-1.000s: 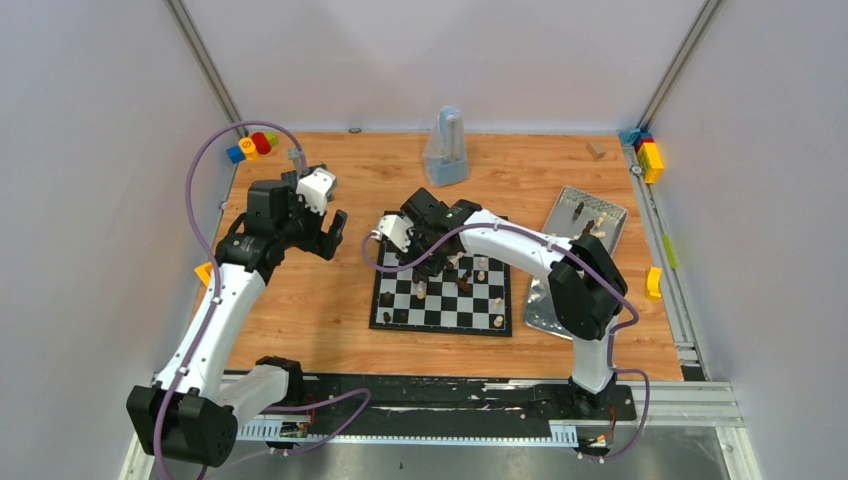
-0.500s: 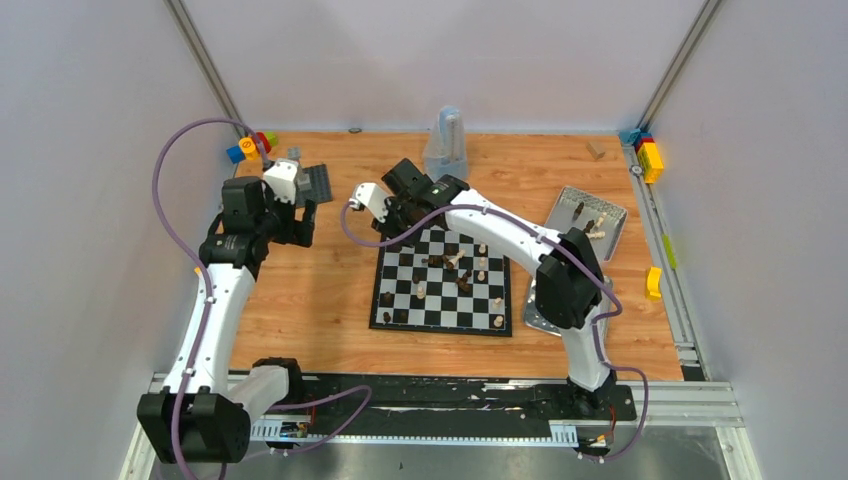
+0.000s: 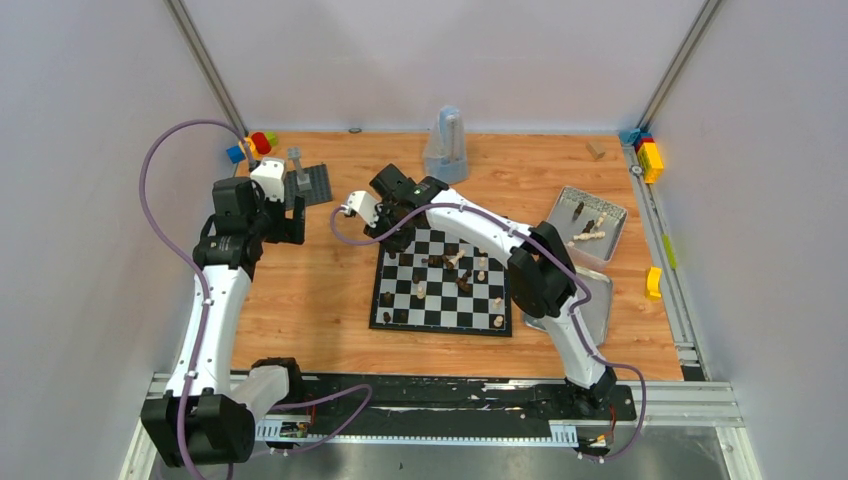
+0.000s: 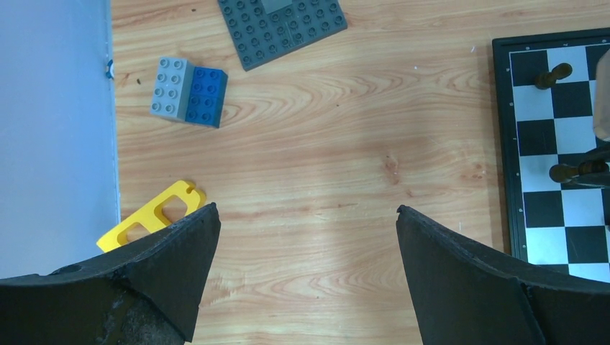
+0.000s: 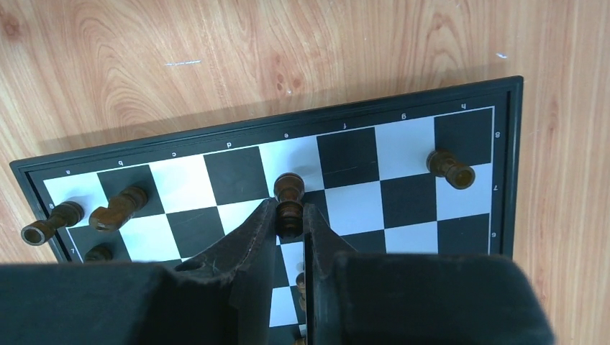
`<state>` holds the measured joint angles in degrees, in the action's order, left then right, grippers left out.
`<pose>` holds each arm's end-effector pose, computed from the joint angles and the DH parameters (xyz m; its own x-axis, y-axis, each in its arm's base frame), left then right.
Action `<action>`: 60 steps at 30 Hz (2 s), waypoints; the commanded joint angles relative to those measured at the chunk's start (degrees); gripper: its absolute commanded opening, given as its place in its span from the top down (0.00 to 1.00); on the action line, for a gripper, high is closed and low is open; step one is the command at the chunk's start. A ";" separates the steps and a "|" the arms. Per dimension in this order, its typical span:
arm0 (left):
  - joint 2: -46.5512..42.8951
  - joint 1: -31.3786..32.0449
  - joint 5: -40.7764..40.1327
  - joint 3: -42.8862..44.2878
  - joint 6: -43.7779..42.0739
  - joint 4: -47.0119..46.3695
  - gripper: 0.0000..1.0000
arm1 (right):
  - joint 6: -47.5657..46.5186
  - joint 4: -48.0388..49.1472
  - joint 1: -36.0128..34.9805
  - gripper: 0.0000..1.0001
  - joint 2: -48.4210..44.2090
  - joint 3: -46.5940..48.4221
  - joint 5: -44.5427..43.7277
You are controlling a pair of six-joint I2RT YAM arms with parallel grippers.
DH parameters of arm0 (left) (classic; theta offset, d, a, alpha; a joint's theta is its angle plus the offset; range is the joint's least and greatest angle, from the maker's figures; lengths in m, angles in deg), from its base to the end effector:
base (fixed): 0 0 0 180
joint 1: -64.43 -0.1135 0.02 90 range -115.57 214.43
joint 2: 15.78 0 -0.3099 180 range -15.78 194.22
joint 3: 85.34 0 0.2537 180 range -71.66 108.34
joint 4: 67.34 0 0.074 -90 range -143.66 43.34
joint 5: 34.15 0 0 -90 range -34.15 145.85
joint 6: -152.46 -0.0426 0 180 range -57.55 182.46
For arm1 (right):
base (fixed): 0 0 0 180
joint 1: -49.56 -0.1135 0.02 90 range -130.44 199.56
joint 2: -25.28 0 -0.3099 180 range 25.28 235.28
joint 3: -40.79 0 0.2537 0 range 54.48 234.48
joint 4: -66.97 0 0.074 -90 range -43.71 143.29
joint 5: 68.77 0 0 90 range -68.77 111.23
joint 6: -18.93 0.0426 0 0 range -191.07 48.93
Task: Set up the chess pieces on the board
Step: Place the chess piece on the chessboard.
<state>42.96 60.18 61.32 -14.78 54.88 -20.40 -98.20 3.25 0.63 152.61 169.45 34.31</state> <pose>0.2025 0.0110 0.3634 -0.5682 0.0894 -0.8180 0.0796 0.9954 0.0535 0.3311 0.3947 0.2635 -0.1518 -0.8503 -0.5039 -0.9803 0.1945 -0.0329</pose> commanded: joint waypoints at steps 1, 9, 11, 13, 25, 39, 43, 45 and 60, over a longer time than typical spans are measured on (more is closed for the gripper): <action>-1.41 -0.58 0.66 1.42 0.82 -2.52 0.00 | -0.63 -0.04 0.13 0.95 1.22 3.55 1.55; -1.42 -0.71 1.47 1.04 0.56 -2.58 0.00 | -0.72 -0.01 0.10 0.95 2.80 4.72 1.83; -1.46 -0.68 1.69 0.95 0.48 -2.63 0.00 | -0.70 -0.05 0.06 0.95 2.92 4.73 2.04; -1.48 -0.67 1.86 0.88 0.44 -2.69 0.00 | -0.70 -0.06 0.03 0.95 3.01 4.73 2.06; -1.59 -0.63 2.11 0.47 0.40 -2.75 0.00 | -0.71 -0.14 -0.07 0.95 3.27 4.63 1.90; -1.46 -0.67 2.60 0.25 0.34 -3.01 0.00 | -1.37 -0.21 -0.15 0.94 4.47 5.37 0.85; -1.46 -0.68 2.71 0.25 0.35 -3.02 0.00 | -1.68 -0.44 -0.16 0.94 5.09 5.77 0.70; -1.44 -0.68 2.70 0.25 0.32 -3.02 0.00 | -1.87 -0.56 -0.14 0.93 5.26 5.87 0.64; -1.19 -0.67 2.62 -0.01 0.03 -3.29 0.00 | -1.31 -1.08 -0.29 0.50 3.49 6.35 0.16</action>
<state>42.76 59.89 63.31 -14.82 54.86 -21.74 -99.65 2.53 0.61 157.31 173.04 34.99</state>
